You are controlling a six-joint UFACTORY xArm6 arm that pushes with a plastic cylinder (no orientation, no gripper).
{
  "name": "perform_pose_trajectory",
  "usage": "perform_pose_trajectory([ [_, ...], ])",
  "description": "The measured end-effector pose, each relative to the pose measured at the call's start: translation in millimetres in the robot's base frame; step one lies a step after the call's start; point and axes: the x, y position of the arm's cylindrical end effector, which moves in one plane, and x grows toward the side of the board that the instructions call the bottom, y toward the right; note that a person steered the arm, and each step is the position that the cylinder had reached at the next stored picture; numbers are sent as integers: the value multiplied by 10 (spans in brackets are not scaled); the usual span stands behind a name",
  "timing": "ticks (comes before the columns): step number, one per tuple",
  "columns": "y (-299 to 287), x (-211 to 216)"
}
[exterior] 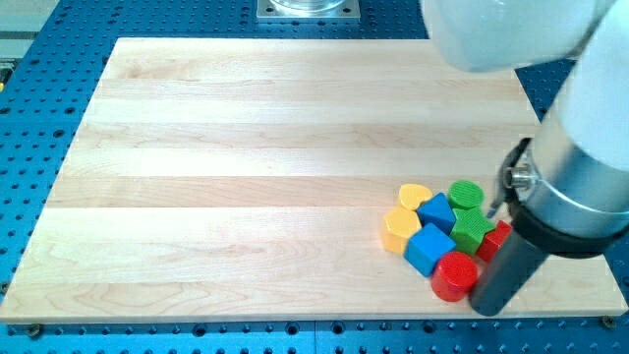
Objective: Drag the red circle into the left side of the red star
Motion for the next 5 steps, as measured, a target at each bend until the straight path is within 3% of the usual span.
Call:
perform_pose_trajectory([
  [1, -497, -29],
  [3, -910, 0],
  [4, -1606, -6],
  [5, -1319, -56],
])
